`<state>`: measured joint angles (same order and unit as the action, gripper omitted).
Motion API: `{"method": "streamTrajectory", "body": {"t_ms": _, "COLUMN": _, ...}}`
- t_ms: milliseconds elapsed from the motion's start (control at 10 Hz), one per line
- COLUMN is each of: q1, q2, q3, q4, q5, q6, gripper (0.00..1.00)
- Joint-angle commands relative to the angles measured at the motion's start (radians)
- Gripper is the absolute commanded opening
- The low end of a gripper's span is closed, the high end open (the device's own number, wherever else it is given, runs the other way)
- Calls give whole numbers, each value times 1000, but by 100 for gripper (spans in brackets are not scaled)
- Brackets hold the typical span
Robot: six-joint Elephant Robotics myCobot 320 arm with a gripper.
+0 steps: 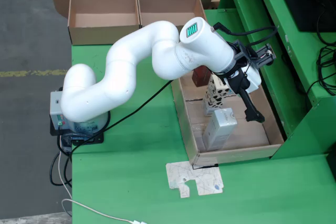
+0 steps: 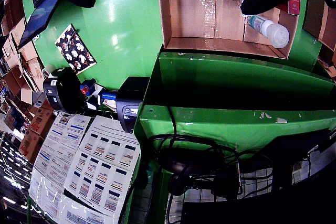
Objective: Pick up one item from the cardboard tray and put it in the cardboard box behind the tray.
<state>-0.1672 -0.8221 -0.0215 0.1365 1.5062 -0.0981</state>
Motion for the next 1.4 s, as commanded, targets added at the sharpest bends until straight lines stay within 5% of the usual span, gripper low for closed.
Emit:
{"method": "streamTrajectory", "body": {"t_ms": 0, "q1": 13, "q2": 21, "q3": 21, "q4": 13, "q5": -42, "q6": -23, "gripper": 100}}
{"method": "streamTrajectory", "body": {"t_ms": 300, "q1": 4, "q2": 28, "q3": 21, "q4": -21, "q5": -17, "q6": -29, "gripper": 100}}
{"method": "streamTrajectory", "body": {"t_ms": 900, "q1": 2, "q2": 130, "q3": 21, "q4": -385, "q5": 81, "q6": -34, "gripper": 100}}
{"method": "streamTrajectory", "body": {"t_ms": 1300, "q1": 3, "q2": 118, "q3": 21, "q4": -397, "q5": 70, "q6": -32, "gripper": 100}}
